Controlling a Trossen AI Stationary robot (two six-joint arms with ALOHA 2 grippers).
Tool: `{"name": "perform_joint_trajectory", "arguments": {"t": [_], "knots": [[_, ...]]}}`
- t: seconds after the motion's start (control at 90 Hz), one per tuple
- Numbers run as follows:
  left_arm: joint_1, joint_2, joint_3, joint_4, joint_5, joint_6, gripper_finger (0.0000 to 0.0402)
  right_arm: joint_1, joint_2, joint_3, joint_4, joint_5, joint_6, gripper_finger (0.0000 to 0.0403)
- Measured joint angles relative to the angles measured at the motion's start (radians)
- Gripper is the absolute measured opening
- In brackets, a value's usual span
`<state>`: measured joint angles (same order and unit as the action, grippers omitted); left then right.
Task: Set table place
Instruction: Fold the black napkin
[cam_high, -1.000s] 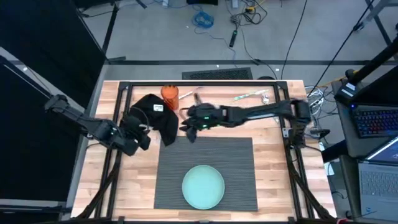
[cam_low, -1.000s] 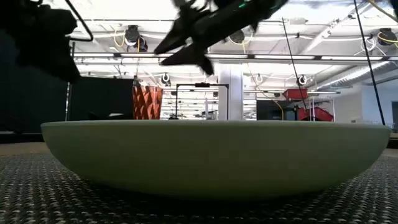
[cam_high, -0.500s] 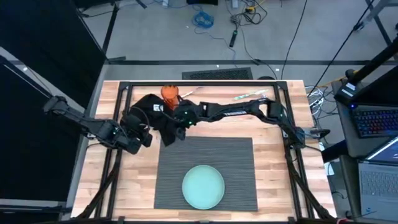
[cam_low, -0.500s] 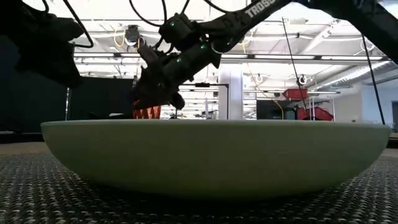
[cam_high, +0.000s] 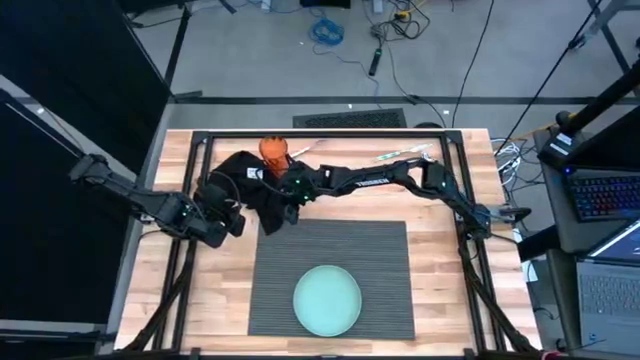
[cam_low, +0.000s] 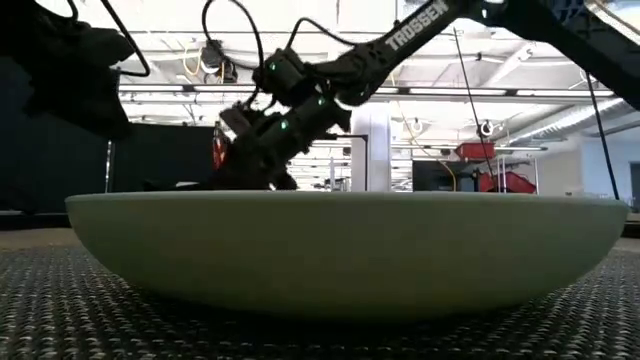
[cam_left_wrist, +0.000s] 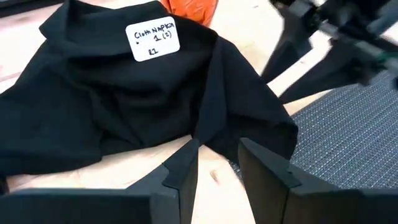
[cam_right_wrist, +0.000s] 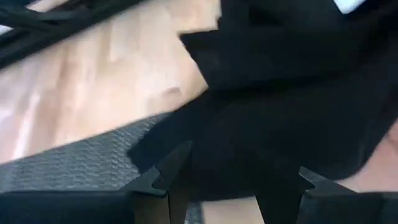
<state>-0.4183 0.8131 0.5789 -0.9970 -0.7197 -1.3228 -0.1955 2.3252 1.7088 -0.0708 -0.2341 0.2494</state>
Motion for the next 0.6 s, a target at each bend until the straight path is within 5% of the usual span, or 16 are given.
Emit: {"name": "perform_joint_trajectory", "arguments": {"t": [0.3,0.6], "knots": [[0.000,0.000,0.000,0.020,0.000,0.000,0.0099,-0.004,0.031,0.000,-0.086,-0.011,-0.008,0.0134],[0.000,0.000,0.000,0.015,0.001,0.002,0.0099,0.000,-0.035,0.001,-0.385,-0.002,-0.065,0.0134]]}}
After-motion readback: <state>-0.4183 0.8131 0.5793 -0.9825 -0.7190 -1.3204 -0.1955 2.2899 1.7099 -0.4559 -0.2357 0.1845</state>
